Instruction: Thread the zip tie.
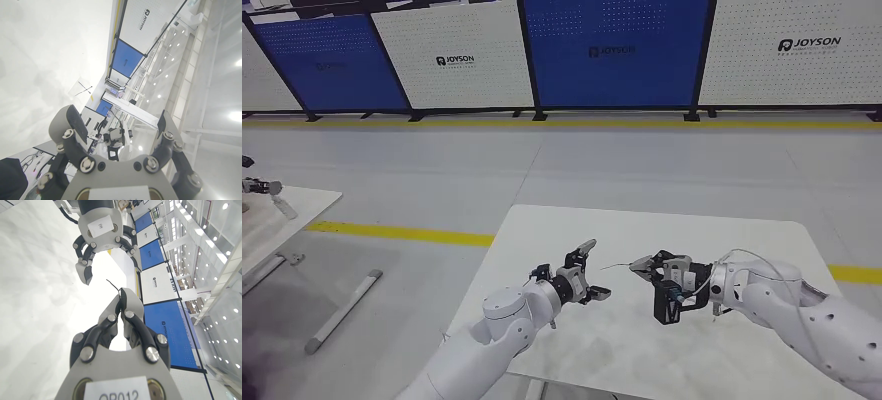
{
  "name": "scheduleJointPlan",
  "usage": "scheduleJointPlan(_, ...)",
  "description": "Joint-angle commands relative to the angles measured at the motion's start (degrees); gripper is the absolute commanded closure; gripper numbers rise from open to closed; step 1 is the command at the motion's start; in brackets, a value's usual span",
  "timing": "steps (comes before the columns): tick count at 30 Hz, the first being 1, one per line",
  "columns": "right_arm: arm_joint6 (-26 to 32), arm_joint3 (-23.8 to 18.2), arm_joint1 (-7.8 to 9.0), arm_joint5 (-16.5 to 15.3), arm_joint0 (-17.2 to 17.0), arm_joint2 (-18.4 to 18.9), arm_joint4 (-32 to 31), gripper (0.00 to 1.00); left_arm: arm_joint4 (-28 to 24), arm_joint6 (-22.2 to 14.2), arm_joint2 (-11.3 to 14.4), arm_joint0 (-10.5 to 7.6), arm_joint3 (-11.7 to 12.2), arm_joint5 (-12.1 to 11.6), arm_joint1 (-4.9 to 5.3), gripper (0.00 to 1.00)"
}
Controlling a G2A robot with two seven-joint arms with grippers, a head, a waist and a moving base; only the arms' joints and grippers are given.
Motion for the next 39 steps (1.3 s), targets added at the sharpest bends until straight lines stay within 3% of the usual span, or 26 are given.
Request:
scheduleJointPlan(1,1.07,-0.52,-0.01,0.0,0.01,0.01,0.0,1.0,0.0,0.0,0.0,0.0,0.0,0.0,0.0,0.0)
scheduleJointPlan(7,1.63,-0.75,0.01,0.0,0.04,0.01,0.0,1.0,-0.87,0.46,0.51,0.21,-0.05,0.01,-0.14,0.0)
scheduleJointPlan(14,1.63,-0.75,0.01,0.0,0.04,0.01,0.0,1.0,-5.64,1.39,0.59,-1.11,-1.7,-0.23,-0.33,0.0)
scheduleJointPlan(20,1.63,-0.75,0.01,0.0,0.04,0.01,0.0,1.0,-5.64,1.23,0.64,-1.07,-1.7,-0.33,-0.35,0.0)
scheduleJointPlan(25,1.63,-0.75,0.01,0.0,0.04,0.01,0.0,1.0,-3.38,-0.77,1.32,-0.84,-1.39,-2.45,-0.65,0.0)
scheduleJointPlan(27,1.63,-0.75,0.01,0.0,0.04,0.01,0.0,1.0,-3.11,-0.97,1.67,-1.07,-0.95,-2.36,-0.8,0.53)
scheduleJointPlan(30,1.63,-0.75,0.01,0.0,0.04,0.01,0.0,1.0,-3.01,-0.77,2.17,-1.61,-0.13,-1.63,-1.06,0.7)
scheduleJointPlan(33,1.63,-0.75,0.01,0.0,0.04,0.01,0.0,1.0,-2.88,-1.37,2.2,-1.79,0.41,-0.94,-1.18,0.74)
scheduleJointPlan(36,1.63,-0.75,0.01,0.0,0.04,0.01,0.0,1.0,-2.78,-2.01,1.82,-1.62,0.67,-0.72,-1.23,0.96)
scheduleJointPlan(39,1.63,-0.75,0.01,0.0,0.04,0.01,0.0,1.0,-2.78,-2.41,1.45,-1.37,0.66,-0.54,-1.28,1.0)
